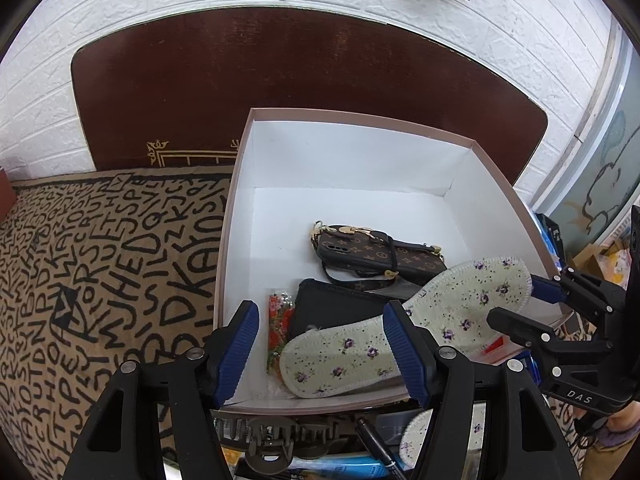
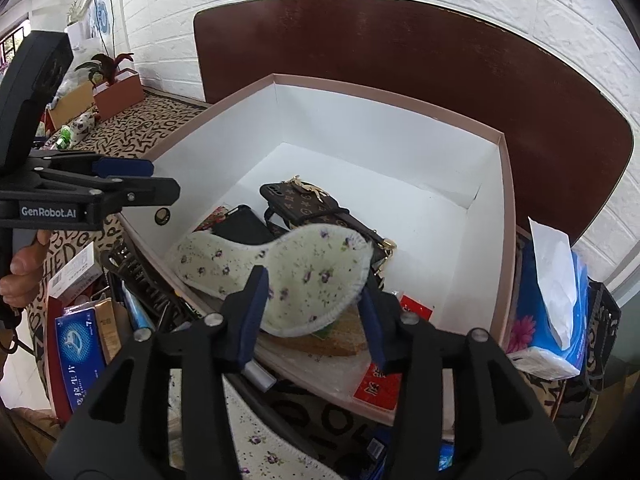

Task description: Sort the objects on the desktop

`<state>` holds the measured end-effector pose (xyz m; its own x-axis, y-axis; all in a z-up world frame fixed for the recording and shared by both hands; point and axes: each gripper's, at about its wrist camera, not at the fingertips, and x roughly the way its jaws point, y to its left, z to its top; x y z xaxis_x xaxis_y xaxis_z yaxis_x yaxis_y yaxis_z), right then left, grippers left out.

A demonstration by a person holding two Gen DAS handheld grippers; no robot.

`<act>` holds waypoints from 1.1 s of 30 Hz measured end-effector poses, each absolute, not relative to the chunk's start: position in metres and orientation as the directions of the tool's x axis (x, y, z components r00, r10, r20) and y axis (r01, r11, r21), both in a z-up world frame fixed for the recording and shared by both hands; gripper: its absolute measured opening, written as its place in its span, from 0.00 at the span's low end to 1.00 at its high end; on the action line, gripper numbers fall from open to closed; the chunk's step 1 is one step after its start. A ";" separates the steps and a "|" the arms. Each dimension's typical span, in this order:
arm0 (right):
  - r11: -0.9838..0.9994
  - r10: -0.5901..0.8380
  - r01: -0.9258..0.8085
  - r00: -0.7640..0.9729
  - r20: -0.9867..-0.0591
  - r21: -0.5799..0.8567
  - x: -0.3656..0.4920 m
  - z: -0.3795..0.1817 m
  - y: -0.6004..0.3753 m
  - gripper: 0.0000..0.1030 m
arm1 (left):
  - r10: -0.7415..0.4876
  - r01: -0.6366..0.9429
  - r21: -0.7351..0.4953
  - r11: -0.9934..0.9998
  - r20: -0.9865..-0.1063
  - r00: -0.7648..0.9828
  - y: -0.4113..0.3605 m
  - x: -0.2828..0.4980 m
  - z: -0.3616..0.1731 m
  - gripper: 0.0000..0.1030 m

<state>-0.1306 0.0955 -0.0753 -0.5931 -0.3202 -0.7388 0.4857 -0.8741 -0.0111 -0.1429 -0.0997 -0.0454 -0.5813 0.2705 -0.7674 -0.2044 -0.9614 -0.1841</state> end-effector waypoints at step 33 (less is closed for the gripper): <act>-0.907 -0.418 0.333 -0.639 -0.645 0.258 -0.012 -0.091 0.198 0.48 | 0.433 -0.485 -0.172 -0.857 -0.750 -0.499 -0.045 -0.046 -0.055 0.66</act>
